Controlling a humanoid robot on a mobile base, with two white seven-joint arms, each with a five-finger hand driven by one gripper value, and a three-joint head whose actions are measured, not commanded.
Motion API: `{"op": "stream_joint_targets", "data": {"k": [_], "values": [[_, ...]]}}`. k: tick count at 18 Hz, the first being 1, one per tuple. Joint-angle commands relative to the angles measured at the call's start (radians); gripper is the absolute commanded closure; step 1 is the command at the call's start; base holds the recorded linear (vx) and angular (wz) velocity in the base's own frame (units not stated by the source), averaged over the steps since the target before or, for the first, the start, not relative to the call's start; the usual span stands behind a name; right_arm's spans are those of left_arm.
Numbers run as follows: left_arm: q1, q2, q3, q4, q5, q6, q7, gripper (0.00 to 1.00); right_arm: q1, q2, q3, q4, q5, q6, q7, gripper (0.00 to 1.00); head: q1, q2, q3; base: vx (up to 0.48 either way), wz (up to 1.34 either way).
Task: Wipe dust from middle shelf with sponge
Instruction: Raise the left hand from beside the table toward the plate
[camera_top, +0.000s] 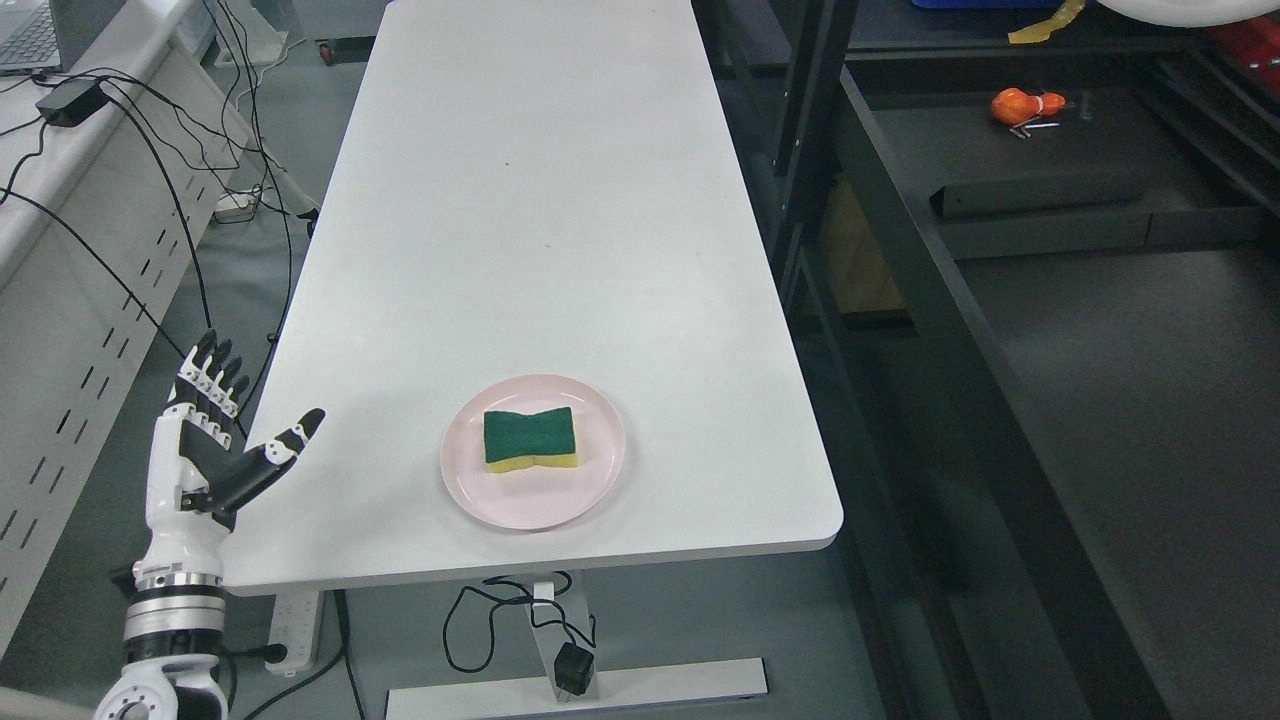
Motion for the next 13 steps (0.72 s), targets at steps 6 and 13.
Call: {"op": "stream_joint_targets", "data": {"k": [6, 13], "values": [[-0.034, 0.038, -0.006, 0.019, -0.011, -0.075, -0.001, 0.01, 0.0, -0.017, 0.0, -0.017, 0.0, 0.0, -0.001, 0.0, 0.0, 0.0, 0.0, 0.0, 0.0], [-0.083, 0.313, -0.115, 0.131, -0.239, -0.206, -0.048, 0.02, 0.0, -0.017, 0.0, -0.017, 0.0, 0.0, -0.001, 0.0, 0.0, 0.0, 0.0, 0.0, 0.0]]}}
